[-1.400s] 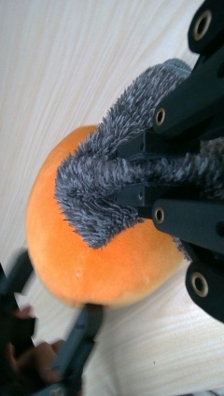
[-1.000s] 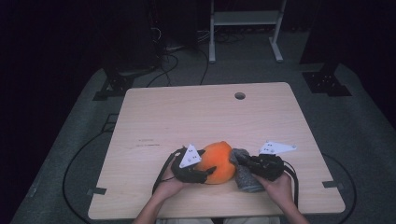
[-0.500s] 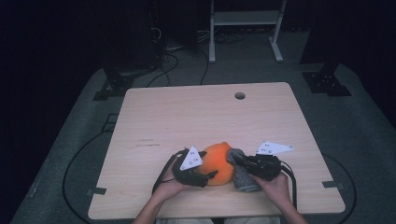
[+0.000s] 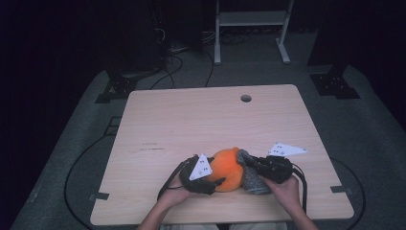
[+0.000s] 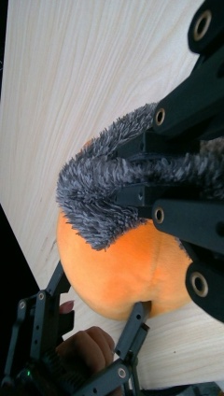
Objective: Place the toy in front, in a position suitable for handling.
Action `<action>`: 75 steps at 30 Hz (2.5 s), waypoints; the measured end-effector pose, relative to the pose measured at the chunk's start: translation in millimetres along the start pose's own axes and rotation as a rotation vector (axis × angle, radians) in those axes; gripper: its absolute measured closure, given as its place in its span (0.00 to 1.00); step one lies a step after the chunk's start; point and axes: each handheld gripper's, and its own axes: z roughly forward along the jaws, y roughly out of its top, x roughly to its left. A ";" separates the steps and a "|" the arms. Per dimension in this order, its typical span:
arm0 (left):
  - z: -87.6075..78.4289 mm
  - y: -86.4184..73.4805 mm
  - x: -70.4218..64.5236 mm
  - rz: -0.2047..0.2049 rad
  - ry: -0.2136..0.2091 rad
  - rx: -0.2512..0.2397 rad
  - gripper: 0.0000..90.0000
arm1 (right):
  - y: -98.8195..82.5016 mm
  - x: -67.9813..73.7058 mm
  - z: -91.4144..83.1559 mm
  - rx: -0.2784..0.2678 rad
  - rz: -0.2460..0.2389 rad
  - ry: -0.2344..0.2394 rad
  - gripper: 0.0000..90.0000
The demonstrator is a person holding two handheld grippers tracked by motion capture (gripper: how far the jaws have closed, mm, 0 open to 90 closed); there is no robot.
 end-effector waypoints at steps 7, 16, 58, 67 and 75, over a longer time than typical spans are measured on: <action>-1.0 -1.1 0.1 -0.005 -0.007 -0.017 0.28 | -13.5 -17.4 -0.7 0.066 0.126 0.014 0.89; -1.5 0.7 -2.5 0.029 -0.019 -0.013 0.26 | -9.5 -4.0 -1.6 0.018 0.080 0.053 0.89; -0.7 -2.2 12.3 -0.128 -0.086 0.001 0.08 | -7.9 4.0 -7.1 0.008 0.000 0.007 0.89; -3.3 1.0 10.0 -0.095 0.000 -0.009 0.32 | -4.6 -0.3 -12.1 0.025 0.006 -0.048 0.89; -0.8 7.9 1.5 -0.036 0.024 -0.005 0.35 | 2.4 24.1 -7.9 -0.021 -0.113 -0.001 0.89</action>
